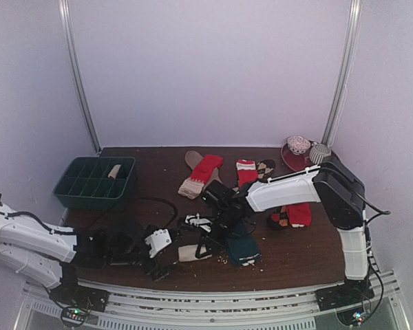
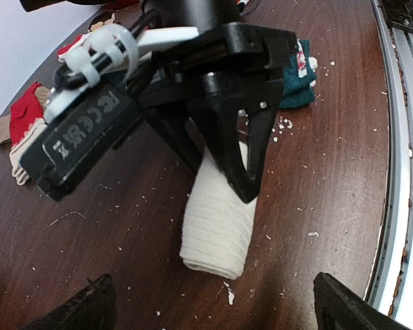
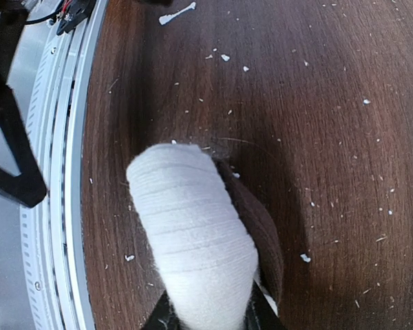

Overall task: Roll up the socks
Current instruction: Roll a pair of socks at the center of the board, then pick up a pair of socks from the center of the board.

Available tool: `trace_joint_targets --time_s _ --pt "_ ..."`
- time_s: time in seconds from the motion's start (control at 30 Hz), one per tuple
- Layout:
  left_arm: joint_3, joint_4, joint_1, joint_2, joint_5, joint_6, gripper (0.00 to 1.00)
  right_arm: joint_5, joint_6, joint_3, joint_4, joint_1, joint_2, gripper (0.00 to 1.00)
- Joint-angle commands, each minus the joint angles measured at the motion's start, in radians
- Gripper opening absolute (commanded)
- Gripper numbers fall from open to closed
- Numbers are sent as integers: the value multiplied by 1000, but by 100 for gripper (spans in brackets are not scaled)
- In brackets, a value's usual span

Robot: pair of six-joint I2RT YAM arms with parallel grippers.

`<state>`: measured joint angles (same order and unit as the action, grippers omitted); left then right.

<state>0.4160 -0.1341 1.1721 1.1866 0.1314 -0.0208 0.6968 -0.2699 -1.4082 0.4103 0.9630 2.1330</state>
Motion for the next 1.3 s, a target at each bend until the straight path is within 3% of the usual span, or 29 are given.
trace_joint_targets --time_s 0.0,0.23,0.47,0.83,1.13,1.27 --pt "-69 -293 -8 -25 -42 -34 98 -132 -8 90 242 21 151 22" --pt "37 -280 -9 127 -75 -151 98 -159 -1 72 261 19 177 22" --pt "86 -243 -20 276 -113 -170 90 -156 3 77 248 16 169 22" --pt "76 -293 -23 365 -34 -164 84 -155 -2 82 242 12 173 22" --pt "86 -360 -23 426 43 -176 69 -153 1 81 235 12 177 22" --pt "87 -348 -22 414 56 -193 69 -153 -3 80 240 11 183 22"
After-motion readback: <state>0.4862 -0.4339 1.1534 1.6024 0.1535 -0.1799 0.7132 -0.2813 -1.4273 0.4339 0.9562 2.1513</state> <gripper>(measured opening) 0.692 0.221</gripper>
